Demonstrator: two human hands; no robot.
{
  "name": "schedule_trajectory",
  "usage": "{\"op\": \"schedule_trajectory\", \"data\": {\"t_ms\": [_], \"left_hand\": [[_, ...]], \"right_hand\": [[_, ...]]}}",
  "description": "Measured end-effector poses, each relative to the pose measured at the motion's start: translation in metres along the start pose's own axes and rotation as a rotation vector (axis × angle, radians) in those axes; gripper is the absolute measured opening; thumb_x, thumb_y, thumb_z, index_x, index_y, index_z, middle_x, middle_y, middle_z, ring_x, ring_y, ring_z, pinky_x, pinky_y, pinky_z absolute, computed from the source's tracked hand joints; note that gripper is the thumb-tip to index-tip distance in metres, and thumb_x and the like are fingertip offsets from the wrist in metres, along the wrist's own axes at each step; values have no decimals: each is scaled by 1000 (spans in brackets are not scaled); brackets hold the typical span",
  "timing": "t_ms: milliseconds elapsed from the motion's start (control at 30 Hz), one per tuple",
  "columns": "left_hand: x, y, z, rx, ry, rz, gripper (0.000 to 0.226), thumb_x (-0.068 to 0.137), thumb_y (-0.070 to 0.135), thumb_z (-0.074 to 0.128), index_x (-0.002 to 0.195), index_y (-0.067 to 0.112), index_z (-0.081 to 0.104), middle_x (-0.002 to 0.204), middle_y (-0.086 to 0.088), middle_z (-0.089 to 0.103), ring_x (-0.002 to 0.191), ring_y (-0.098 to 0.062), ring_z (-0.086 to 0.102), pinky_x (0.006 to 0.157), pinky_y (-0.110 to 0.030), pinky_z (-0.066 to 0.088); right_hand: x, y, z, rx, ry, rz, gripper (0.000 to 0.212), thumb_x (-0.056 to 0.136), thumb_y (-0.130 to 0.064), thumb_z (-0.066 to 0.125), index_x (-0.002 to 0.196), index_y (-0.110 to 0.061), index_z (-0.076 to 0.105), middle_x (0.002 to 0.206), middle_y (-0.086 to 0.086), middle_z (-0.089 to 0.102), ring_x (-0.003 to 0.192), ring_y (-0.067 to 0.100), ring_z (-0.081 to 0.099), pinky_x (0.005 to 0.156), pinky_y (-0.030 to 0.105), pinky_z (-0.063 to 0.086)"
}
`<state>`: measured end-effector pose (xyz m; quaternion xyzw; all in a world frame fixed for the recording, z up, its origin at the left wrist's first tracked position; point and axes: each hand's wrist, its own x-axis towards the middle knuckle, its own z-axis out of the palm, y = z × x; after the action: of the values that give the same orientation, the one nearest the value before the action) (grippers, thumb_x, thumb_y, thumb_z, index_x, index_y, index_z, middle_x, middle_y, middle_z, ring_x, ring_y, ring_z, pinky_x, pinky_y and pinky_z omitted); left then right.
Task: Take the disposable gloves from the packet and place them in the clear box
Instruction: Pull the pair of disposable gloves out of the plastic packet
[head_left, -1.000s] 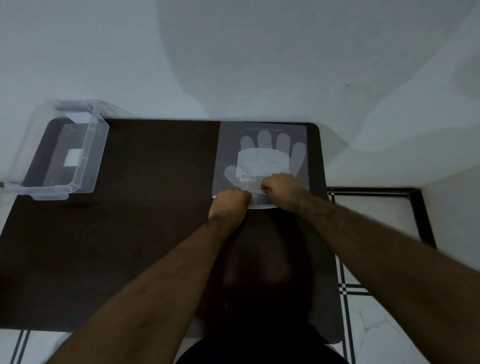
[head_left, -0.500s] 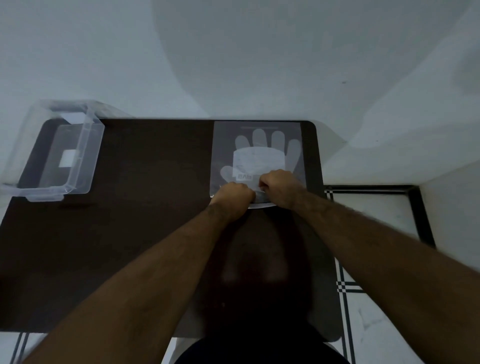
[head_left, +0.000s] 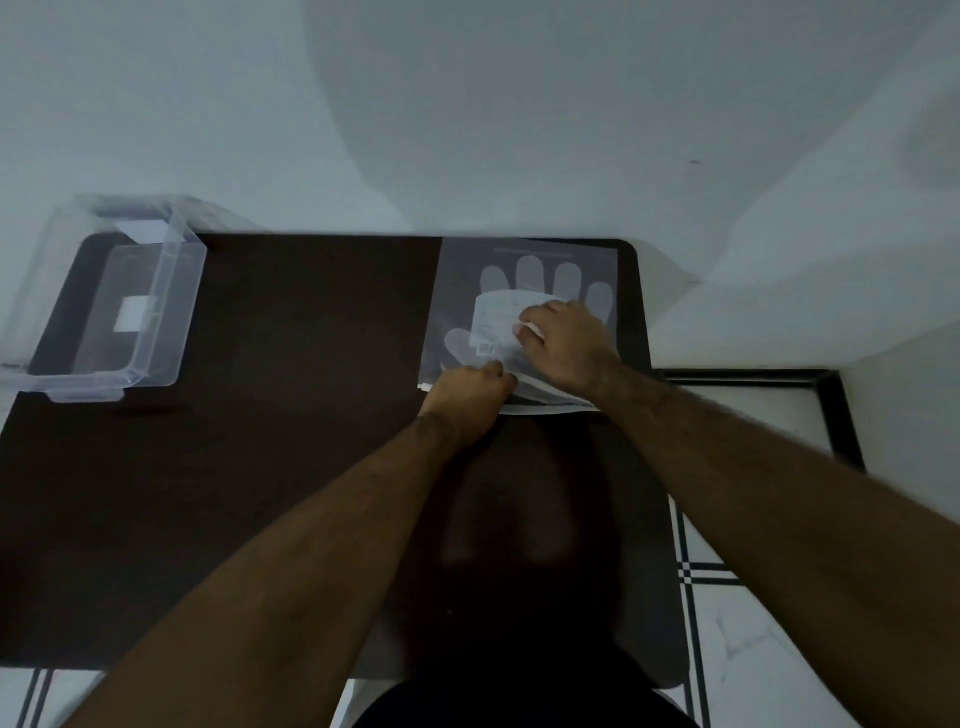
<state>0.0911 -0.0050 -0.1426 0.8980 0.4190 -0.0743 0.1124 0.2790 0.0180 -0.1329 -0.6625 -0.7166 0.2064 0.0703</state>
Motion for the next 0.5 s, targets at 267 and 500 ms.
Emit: {"op": "schedule_trajectory", "data": {"t_ms": [267, 500], "left_hand": [[-12, -6, 4, -69, 48, 10, 31, 105, 18, 56, 135, 16, 62, 120, -8, 64, 97, -29, 68, 76, -41, 52], [-35, 1, 10, -145, 116, -3, 29, 107, 17, 55, 133, 13, 66, 116, -8, 65, 93, -30, 68, 69, -41, 53]], "right_hand": [[18, -11, -5, -245, -345, 69, 48, 112, -50, 30, 155, -35, 45, 170, 9, 33, 151, 42, 37, 117, 69, 32], [28, -3, -6, -211, -338, 80, 46, 110, -51, 36, 147, -30, 53, 153, 9, 49, 133, 36, 54, 107, 65, 46]]}}
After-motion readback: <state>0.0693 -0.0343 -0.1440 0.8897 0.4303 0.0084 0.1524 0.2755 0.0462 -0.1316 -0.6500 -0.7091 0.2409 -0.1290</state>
